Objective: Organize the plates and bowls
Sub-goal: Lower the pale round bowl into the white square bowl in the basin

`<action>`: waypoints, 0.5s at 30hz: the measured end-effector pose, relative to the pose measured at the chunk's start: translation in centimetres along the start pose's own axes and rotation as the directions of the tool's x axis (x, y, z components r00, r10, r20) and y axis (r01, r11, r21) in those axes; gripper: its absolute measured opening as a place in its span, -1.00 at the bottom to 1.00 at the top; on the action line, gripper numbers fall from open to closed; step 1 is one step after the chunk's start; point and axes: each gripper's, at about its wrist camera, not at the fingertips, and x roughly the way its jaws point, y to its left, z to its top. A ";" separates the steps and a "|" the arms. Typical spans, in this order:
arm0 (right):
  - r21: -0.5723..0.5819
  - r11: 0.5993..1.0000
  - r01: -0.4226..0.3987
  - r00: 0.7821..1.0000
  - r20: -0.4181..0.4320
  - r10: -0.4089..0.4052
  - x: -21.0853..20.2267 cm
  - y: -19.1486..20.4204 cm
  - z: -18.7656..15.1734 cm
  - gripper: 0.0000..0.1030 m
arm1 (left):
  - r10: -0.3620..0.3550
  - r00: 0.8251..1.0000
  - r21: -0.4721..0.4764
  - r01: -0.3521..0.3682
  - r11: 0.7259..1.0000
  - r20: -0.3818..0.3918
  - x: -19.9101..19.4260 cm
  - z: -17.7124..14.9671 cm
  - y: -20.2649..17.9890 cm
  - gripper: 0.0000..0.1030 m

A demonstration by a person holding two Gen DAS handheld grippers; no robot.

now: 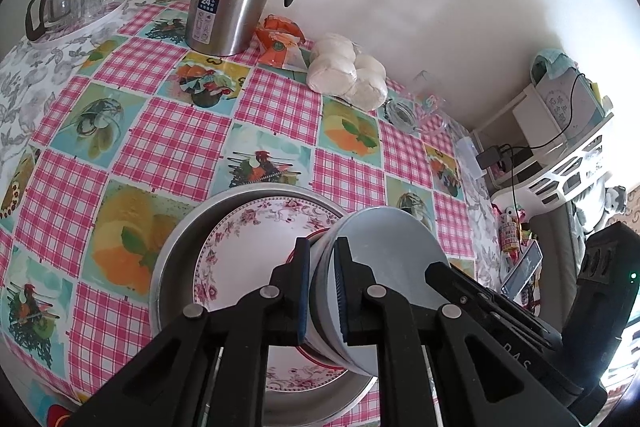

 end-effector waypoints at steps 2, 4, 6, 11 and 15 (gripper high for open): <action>0.000 1.000 0.002 1.000 0.004 -0.002 -0.1 0.0 0.1 -0.61 | 0.004 1.000 0.006 -0.004 1.000 -0.001 0.0 0.0 -0.1 -0.76; 0.004 1.000 0.003 1.000 0.004 -0.003 0.0 0.0 0.0 -0.61 | 0.005 1.000 0.011 -0.005 1.000 -0.001 0.1 0.0 -0.2 -0.76; 0.008 1.000 0.006 1.000 0.001 -0.006 0.0 -0.2 0.0 -0.61 | 0.007 1.000 0.012 -0.007 1.000 -0.003 0.1 0.0 -0.2 -0.75; 0.017 1.000 0.009 1.000 0.012 -0.009 -0.3 -0.5 0.2 -0.61 | 0.018 1.000 0.022 -0.018 1.000 -0.010 0.4 0.0 -0.5 -0.68; 0.024 1.000 0.016 1.000 0.008 -0.016 -0.2 -0.6 0.2 -0.61 | 0.024 1.000 0.026 -0.023 0.999 -0.021 0.7 0.0 -0.6 -0.65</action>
